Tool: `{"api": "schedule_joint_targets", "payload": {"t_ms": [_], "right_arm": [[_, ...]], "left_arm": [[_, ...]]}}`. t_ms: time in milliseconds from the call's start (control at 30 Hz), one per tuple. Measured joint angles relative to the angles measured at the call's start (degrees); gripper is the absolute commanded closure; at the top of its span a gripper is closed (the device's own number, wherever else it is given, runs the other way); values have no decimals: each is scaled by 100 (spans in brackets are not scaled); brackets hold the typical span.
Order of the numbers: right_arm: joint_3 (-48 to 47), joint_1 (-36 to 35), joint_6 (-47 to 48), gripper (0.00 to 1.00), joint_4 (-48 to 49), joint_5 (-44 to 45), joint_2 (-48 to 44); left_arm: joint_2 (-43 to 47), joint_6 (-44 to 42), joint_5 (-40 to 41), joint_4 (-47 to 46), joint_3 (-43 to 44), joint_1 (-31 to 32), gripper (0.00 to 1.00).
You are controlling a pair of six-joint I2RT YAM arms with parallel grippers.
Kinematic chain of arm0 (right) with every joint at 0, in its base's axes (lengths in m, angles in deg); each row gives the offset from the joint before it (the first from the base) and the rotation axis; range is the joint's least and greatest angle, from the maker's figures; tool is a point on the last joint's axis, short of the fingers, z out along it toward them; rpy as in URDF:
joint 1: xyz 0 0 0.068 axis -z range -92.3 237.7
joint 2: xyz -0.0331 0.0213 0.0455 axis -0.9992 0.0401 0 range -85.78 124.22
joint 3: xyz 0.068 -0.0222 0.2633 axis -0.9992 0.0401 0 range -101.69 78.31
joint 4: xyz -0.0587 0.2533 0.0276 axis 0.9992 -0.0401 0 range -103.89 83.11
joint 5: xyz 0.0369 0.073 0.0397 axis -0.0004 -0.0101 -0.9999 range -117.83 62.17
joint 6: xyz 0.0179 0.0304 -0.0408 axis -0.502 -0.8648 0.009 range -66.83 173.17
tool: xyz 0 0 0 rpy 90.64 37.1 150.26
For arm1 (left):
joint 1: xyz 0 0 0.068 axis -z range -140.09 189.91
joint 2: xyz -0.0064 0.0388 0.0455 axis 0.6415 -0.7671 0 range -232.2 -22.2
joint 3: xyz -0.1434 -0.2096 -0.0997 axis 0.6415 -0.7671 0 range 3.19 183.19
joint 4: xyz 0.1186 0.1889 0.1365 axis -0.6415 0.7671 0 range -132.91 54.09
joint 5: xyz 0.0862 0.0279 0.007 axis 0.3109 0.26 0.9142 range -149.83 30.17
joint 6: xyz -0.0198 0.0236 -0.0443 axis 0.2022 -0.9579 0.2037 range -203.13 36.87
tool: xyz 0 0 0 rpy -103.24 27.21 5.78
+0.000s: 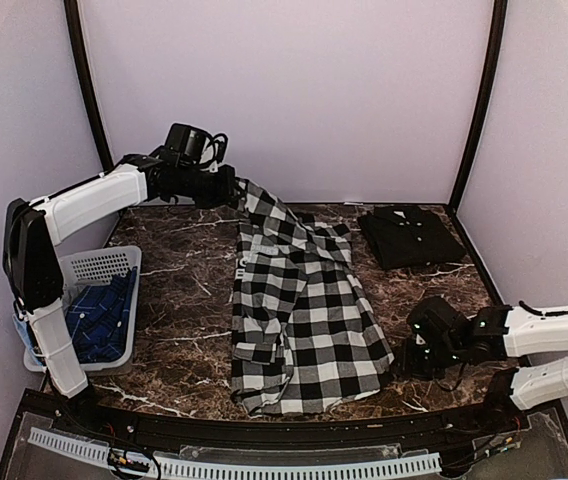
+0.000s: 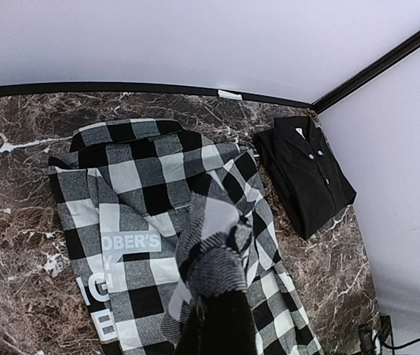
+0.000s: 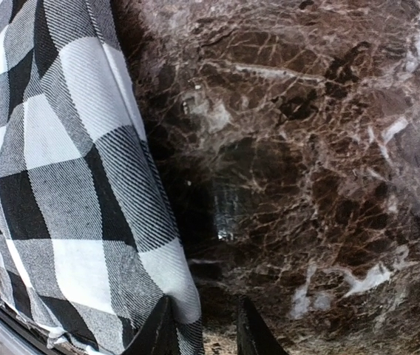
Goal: Fold and stack the long sleeve shirts
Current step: Pick up the corner of the shirt from the center of the board.
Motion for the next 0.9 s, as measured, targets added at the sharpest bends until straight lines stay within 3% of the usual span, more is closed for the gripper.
{"api": "schedule_joint_targets", "payload": {"t_ms": [300, 700, 900], "right_arm": [[66, -68, -33, 100, 437, -72, 243], [-566, -463, -37, 100, -522, 81, -317], [-1362, -984, 138, 100, -608, 127, 470]], "left_arm": [[0, -48, 13, 59, 140, -22, 100], [20, -177, 109, 48, 289, -81, 99], [22, -254, 192, 42, 439, -205, 99]]}}
